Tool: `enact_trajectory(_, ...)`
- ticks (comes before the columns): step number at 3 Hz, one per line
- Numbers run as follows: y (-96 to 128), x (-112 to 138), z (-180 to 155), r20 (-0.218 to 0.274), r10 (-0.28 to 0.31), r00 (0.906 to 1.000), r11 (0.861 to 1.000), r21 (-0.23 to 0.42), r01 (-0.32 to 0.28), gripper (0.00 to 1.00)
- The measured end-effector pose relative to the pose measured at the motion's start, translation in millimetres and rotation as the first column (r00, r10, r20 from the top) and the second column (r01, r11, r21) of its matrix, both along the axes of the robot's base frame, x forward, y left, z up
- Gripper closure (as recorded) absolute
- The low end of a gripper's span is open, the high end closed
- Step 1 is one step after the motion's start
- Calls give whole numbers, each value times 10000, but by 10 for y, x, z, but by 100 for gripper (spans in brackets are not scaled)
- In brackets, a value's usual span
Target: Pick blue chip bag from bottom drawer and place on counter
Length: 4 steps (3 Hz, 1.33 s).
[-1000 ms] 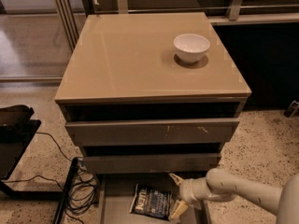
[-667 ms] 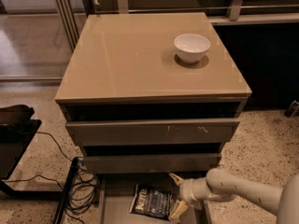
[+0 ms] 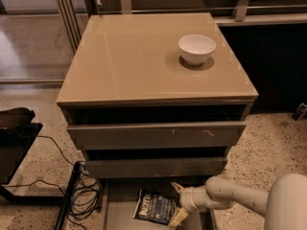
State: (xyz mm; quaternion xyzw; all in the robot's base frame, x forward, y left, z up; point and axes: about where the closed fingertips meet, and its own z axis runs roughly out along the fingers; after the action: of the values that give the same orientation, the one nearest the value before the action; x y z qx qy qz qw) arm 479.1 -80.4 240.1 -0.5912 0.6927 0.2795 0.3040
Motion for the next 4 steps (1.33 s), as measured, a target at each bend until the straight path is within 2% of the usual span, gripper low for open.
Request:
enact_trajectory(1, 19, 18, -290, -129, -412, 9991, 9991, 22, 413, 0)
enact_trajectory(2, 74, 28, -551, 82, -721, 9974, 9973, -162, 723, 0)
enact_trajectory(3, 214, 135, -1085, 374, -1351, 9901, 9871, -819, 1378, 0)
enact_trajectory(4, 216, 138, -1094, 386, -1370, 9898, 9867, -832, 1399, 0)
